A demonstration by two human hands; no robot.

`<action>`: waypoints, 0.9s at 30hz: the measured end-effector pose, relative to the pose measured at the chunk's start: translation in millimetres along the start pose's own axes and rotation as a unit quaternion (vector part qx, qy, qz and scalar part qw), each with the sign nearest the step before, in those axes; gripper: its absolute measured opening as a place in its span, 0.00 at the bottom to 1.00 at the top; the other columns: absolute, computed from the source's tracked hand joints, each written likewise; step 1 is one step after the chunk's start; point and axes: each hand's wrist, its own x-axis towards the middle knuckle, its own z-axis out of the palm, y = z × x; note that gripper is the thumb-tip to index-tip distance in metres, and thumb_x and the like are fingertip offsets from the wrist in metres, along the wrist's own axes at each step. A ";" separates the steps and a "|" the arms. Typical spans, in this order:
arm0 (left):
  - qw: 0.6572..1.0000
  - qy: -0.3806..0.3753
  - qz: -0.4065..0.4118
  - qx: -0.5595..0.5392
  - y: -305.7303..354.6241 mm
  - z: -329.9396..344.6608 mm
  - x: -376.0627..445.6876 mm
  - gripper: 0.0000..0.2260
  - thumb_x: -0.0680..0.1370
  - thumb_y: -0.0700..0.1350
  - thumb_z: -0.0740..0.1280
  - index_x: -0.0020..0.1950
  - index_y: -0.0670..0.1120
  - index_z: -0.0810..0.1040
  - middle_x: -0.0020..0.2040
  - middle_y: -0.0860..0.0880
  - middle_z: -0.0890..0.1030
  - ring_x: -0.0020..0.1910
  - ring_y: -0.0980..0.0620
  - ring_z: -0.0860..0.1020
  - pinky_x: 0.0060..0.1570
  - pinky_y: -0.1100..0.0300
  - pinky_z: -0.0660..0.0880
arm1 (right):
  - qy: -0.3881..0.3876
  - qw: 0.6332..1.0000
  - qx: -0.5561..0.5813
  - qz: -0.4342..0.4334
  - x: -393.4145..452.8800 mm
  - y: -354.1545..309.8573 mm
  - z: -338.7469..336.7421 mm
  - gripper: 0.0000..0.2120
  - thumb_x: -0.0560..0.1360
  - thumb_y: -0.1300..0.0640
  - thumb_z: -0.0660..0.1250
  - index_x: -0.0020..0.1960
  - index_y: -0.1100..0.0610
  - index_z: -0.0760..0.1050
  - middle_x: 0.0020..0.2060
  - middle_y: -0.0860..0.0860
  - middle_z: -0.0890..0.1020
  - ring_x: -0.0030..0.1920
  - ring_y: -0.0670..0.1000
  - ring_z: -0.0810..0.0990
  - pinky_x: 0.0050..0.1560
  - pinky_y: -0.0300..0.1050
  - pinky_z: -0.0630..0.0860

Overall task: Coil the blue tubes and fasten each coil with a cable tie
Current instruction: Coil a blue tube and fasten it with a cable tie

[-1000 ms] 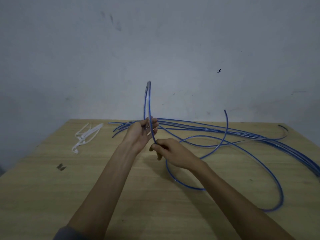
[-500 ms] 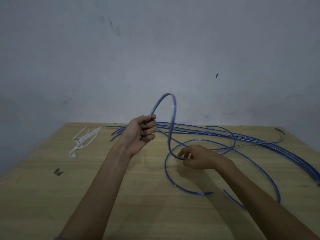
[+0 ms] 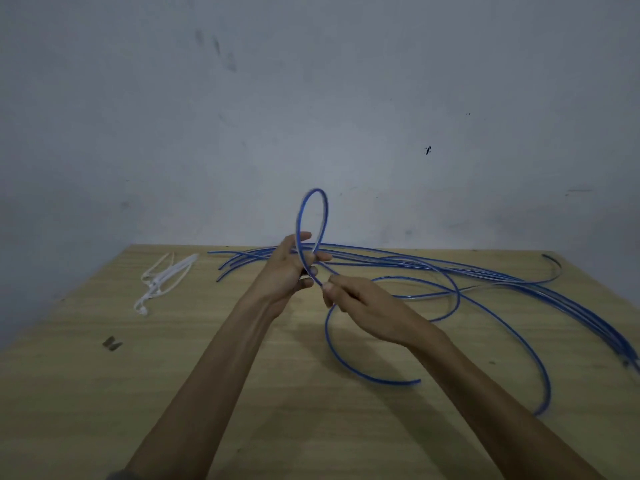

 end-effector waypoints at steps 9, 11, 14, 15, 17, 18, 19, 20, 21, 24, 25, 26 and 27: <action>0.959 -0.152 -0.129 -0.201 8.5 -5.9 0.5 0.37 0.78 0.67 0.56 0.67 0.36 0.77 0.67 0.39 0.78 0.57 0.47 0.79 0.56 0.49 0.73 | -0.076 0.995 -0.021 0.065 -10.9 31.9 -12.2 0.19 0.82 0.40 0.59 0.42 0.50 0.79 0.29 0.46 0.69 0.30 0.45 0.68 0.37 0.44 0.66; 0.938 -0.204 -0.123 -0.253 12.0 -9.1 -1.4 0.53 0.67 0.80 0.55 0.72 0.36 0.73 0.71 0.38 0.74 0.69 0.44 0.74 0.69 0.42 0.67 | -0.093 0.990 -0.031 0.099 -11.4 33.5 -16.3 0.18 0.82 0.41 0.61 0.41 0.48 0.81 0.31 0.40 0.76 0.34 0.42 0.76 0.41 0.40 0.71; 0.944 -0.220 -0.083 -0.230 21.4 -4.9 -11.3 0.52 0.65 0.79 0.60 0.70 0.36 0.74 0.68 0.40 0.77 0.67 0.45 0.75 0.70 0.40 0.67 | -0.094 0.985 -0.042 0.138 -8.8 34.0 -31.6 0.15 0.81 0.44 0.64 0.44 0.50 0.84 0.37 0.32 0.81 0.43 0.34 0.81 0.44 0.31 0.71; 0.963 -0.197 -0.053 -0.176 21.1 -2.9 -12.7 0.44 0.69 0.73 0.66 0.67 0.37 0.77 0.64 0.41 0.80 0.62 0.45 0.77 0.65 0.42 0.72 | -0.090 0.983 -0.053 0.150 -7.3 34.8 -38.6 0.16 0.81 0.44 0.64 0.44 0.51 0.85 0.35 0.33 0.81 0.40 0.34 0.80 0.41 0.30 0.70; 0.989 -0.141 0.044 -0.010 18.5 0.7 -13.1 0.18 0.76 0.55 0.71 0.57 0.42 0.80 0.55 0.45 0.82 0.54 0.48 0.79 0.57 0.47 0.77 | -0.080 0.978 -0.082 0.174 -3.2 37.8 -51.2 0.18 0.80 0.40 0.64 0.42 0.49 0.85 0.32 0.39 0.80 0.32 0.41 0.76 0.37 0.38 0.69; 0.985 -0.134 0.086 0.064 15.8 1.4 -12.6 0.09 0.79 0.47 0.71 0.54 0.43 0.79 0.52 0.46 0.82 0.52 0.50 0.80 0.56 0.49 0.77 | -0.075 0.975 -0.094 0.185 -0.2 39.8 -56.1 0.19 0.78 0.38 0.65 0.42 0.49 0.85 0.33 0.42 0.80 0.32 0.46 0.75 0.38 0.44 0.70; 0.975 -0.149 0.108 0.123 13.1 1.9 -12.1 0.04 0.80 0.42 0.69 0.52 0.43 0.79 0.50 0.47 0.82 0.51 0.51 0.80 0.56 0.52 0.77 | -0.070 0.973 -0.102 0.196 3.2 42.2 -59.8 0.18 0.78 0.37 0.65 0.42 0.49 0.85 0.34 0.47 0.79 0.32 0.49 0.73 0.38 0.47 0.68; 0.963 -0.173 0.116 0.172 11.6 3.2 -13.1 0.02 0.80 0.40 0.68 0.52 0.43 0.78 0.49 0.49 0.82 0.52 0.53 0.80 0.57 0.53 0.76 | -0.070 0.970 -0.114 0.204 7.1 43.3 -62.9 0.16 0.78 0.39 0.66 0.42 0.49 0.85 0.34 0.52 0.79 0.33 0.50 0.73 0.38 0.47 0.68; 0.949 -0.189 0.120 0.221 10.4 4.7 -14.6 0.01 0.80 0.40 0.69 0.51 0.44 0.79 0.49 0.52 0.82 0.52 0.55 0.80 0.57 0.54 0.75 | -0.074 0.966 -0.125 0.216 11.0 42.7 -65.8 0.14 0.79 0.43 0.67 0.43 0.49 0.85 0.36 0.55 0.80 0.35 0.50 0.73 0.38 0.46 0.68; 0.912 -0.164 0.127 0.355 9.4 10.3 -18.1 0.07 0.78 0.48 0.72 0.53 0.49 0.79 0.50 0.57 0.82 0.53 0.59 0.79 0.54 0.58 0.74 | -0.063 0.961 -0.103 0.251 21.2 33.9 -72.9 0.12 0.81 0.55 0.63 0.44 0.50 0.83 0.35 0.55 0.78 0.33 0.51 0.74 0.36 0.46 0.70; 0.903 -0.152 0.133 0.378 8.9 11.9 -18.5 0.12 0.77 0.55 0.72 0.53 0.49 0.79 0.50 0.56 0.82 0.53 0.57 0.79 0.53 0.57 0.74 | -0.055 0.961 -0.092 0.255 22.2 30.7 -73.1 0.12 0.81 0.58 0.62 0.44 0.52 0.82 0.33 0.54 0.77 0.32 0.51 0.74 0.35 0.45 0.70; 0.901 -0.149 0.134 0.384 8.2 13.6 -19.0 0.18 0.75 0.63 0.70 0.53 0.50 0.78 0.50 0.53 0.81 0.51 0.54 0.79 0.53 0.54 0.75 | -0.043 0.962 -0.087 0.256 22.6 27.5 -71.5 0.12 0.81 0.59 0.60 0.45 0.54 0.81 0.31 0.53 0.76 0.30 0.51 0.74 0.33 0.44 0.71; 0.905 -0.152 0.131 0.376 8.7 15.9 -21.0 0.26 0.72 0.72 0.64 0.51 0.50 0.77 0.49 0.52 0.80 0.49 0.53 0.78 0.53 0.54 0.75 | -0.027 0.963 -0.083 0.256 22.1 24.3 -68.5 0.12 0.82 0.60 0.59 0.45 0.56 0.79 0.31 0.53 0.77 0.29 0.51 0.76 0.31 0.42 0.72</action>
